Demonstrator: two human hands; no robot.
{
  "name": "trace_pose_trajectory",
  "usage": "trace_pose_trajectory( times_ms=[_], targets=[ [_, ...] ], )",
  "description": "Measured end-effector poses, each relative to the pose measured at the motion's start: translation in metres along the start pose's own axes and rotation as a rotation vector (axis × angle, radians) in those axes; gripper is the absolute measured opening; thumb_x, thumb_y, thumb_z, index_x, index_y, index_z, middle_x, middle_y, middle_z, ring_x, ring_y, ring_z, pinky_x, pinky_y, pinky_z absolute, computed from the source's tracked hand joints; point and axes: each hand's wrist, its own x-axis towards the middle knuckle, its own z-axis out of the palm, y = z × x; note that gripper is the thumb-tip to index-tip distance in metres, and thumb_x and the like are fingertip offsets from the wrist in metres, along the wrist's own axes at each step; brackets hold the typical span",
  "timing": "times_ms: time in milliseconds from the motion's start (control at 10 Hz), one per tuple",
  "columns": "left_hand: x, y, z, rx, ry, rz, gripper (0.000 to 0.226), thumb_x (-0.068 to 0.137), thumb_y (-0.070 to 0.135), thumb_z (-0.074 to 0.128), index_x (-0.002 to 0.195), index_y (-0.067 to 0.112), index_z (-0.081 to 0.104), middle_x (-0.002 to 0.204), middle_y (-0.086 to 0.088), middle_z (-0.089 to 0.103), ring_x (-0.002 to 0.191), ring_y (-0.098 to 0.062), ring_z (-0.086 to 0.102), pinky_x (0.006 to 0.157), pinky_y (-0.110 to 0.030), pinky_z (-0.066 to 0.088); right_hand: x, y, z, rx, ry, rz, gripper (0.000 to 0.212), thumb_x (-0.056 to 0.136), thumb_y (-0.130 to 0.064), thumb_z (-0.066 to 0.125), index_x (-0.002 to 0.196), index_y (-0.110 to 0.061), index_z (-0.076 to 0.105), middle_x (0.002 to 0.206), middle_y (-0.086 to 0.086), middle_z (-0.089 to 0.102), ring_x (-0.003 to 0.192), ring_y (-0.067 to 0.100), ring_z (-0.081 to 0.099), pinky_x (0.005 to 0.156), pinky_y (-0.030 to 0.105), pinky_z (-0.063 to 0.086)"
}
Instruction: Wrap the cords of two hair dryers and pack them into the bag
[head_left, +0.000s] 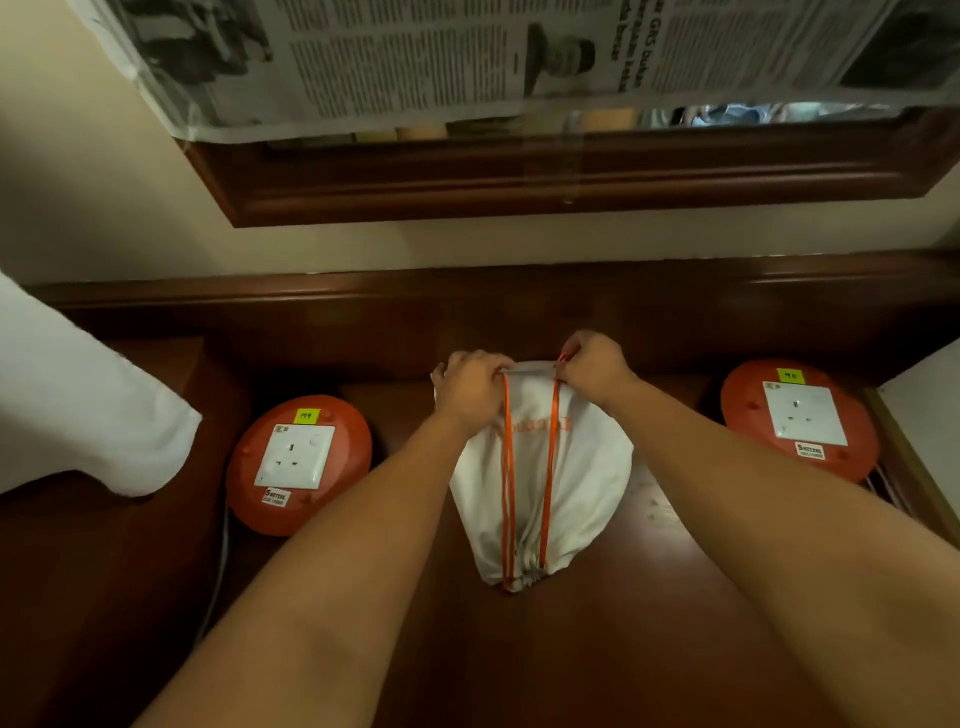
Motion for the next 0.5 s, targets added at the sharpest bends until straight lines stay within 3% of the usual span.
trace_pose_trajectory(
  times_ms=[100, 200, 300, 400, 500],
  targets=[
    [0.004, 0.000, 0.011, -0.357, -0.011, -0.098, 0.040, 0.089, -0.004, 0.044, 0.118, 0.013, 0.065, 0.113, -0.004, 0.063, 0.100, -0.018, 0.059, 0.092, -0.037, 0.050, 0.006, 0.002, 0.005, 0.021, -0.005, 0.023, 0.035, 0.081, -0.015, 0.074, 0.109, -0.005, 0.057, 0.101, 0.007, 0.055, 0.093, 0.020, 0.054, 0.078, 0.027, 0.046],
    [0.004, 0.004, 0.014, -0.696, -0.005, -0.282, 0.037, 0.086, -0.006, 0.043, 0.106, 0.014, 0.067, 0.088, -0.001, 0.064, 0.075, -0.020, 0.056, 0.072, -0.036, 0.047, 0.008, 0.006, 0.009, 0.034, 0.032, 0.007, 0.030, 0.082, -0.018, 0.074, 0.104, -0.006, 0.057, 0.095, 0.005, 0.054, 0.087, 0.018, 0.052, 0.064, 0.023, 0.041],
    [0.006, 0.003, 0.014, -0.808, -0.024, -0.349, 0.036, 0.085, -0.002, 0.043, 0.099, 0.021, 0.067, 0.084, -0.003, 0.062, 0.076, -0.025, 0.053, 0.073, -0.037, 0.045, 0.002, 0.007, 0.010, 0.066, 0.057, 0.003, 0.020, 0.085, -0.014, 0.068, 0.100, -0.003, 0.060, 0.084, 0.004, 0.055, 0.077, 0.018, 0.051, 0.051, 0.019, 0.034],
    [0.002, 0.004, 0.013, -0.746, -0.008, -0.329, 0.030, 0.088, 0.018, 0.049, 0.111, 0.028, 0.066, 0.094, -0.001, 0.066, 0.085, -0.020, 0.062, 0.091, -0.040, 0.053, -0.005, 0.007, 0.011, 0.090, 0.074, -0.026, 0.015, 0.088, -0.010, 0.060, 0.100, -0.001, 0.060, 0.071, 0.000, 0.051, 0.067, 0.016, 0.049, 0.050, 0.020, 0.035],
    [-0.001, 0.003, 0.012, -0.629, 0.062, -0.273, 0.034, 0.095, 0.033, 0.052, 0.126, 0.025, 0.062, 0.122, -0.001, 0.063, 0.108, -0.018, 0.060, 0.101, -0.040, 0.046, -0.016, 0.005, 0.012, 0.097, 0.072, -0.048, 0.017, 0.093, -0.012, 0.052, 0.104, -0.001, 0.059, 0.073, 0.003, 0.054, 0.064, 0.017, 0.051, 0.054, 0.025, 0.039]
  ],
)
